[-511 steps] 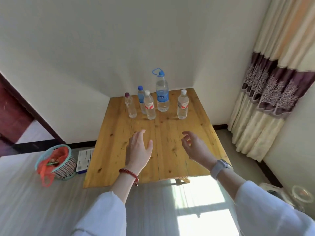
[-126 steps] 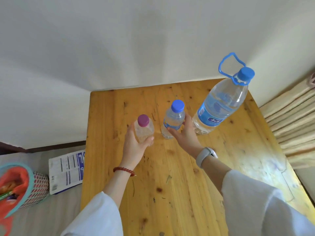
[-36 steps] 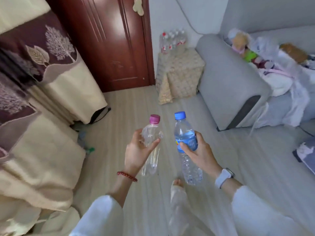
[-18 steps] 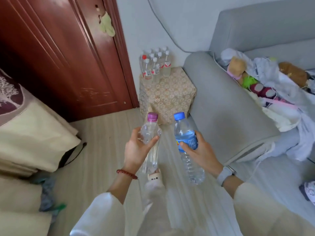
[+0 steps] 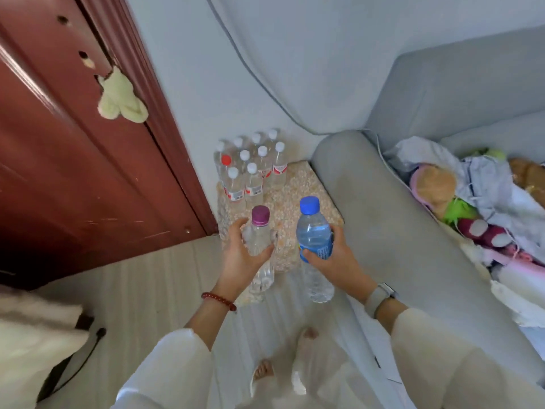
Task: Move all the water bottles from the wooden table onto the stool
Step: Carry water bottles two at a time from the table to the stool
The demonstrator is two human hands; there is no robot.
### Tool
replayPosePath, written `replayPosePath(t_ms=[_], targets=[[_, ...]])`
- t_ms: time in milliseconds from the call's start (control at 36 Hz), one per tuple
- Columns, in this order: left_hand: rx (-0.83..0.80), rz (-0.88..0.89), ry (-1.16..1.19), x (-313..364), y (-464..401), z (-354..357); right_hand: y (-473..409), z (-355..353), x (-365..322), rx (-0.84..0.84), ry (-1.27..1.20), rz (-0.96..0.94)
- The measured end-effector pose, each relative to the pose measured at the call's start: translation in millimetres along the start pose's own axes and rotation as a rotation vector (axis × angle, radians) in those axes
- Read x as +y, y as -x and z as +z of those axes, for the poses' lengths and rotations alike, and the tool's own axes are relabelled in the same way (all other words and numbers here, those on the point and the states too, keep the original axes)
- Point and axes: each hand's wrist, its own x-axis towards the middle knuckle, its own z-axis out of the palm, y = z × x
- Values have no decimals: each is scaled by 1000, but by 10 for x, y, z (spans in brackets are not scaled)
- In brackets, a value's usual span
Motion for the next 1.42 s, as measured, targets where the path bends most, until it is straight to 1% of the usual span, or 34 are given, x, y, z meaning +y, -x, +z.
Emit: replayPosePath(t_ms=[83, 222, 361, 444, 500, 583, 667, 889, 1028, 1111, 1167, 1222, 1250, 1306, 1361, 1417], targets=[[-28, 8, -40, 5, -561, 194, -633, -95, 33, -39, 9, -15], [-33, -33, -171, -129, -1395, 633, -1709, -222, 260, -127, 57, -17], [-3, -126, -169, -362, -2068, 1195, -2687, -186, 614, -197, 105, 0], [28, -164, -168, -513, -2385, 1464, -3152, -82, 794, -235, 173, -9], [48, -190, -178, -606, -2554, 1616, -3388, -12, 908, -290, 193, -10], [67, -232, -179, -732, -2718, 1792, -3612, 51, 1070, -356, 211, -7], [57, -265, -160, -852, -2823, 1904, -3755, 119, 1177, -418, 217, -50], [35, -292, -205, -942, -2935, 2006, -3905, 234, 1310, -449, 242, -68], [-31, -320, -303, -820, -2946, 1893, -3871, 131, 1285, -520, 235, 13], [-17, -292, -375, -715, -2951, 1809, -3844, 45, 1220, -531, 246, -6], [-36, -272, -436, -673, -2945, 1755, -3836, -2, 1155, -504, 266, -85], [-83, -239, -529, -626, -2954, 1699, -3842, -34, 1078, -457, 349, -194], [-112, -191, -579, -598, -2962, 1670, -3847, -41, 1039, -432, 420, -246], [-187, -18, -731, -548, -2985, 1620, -3866, -42, 973, -410, 540, -298], [-251, 141, -960, -496, -3025, 1581, -3881, -29, 920, -415, 581, -281], [-263, 256, -1115, -468, -3078, 1542, -3893, -12, 874, -416, 575, -259]])
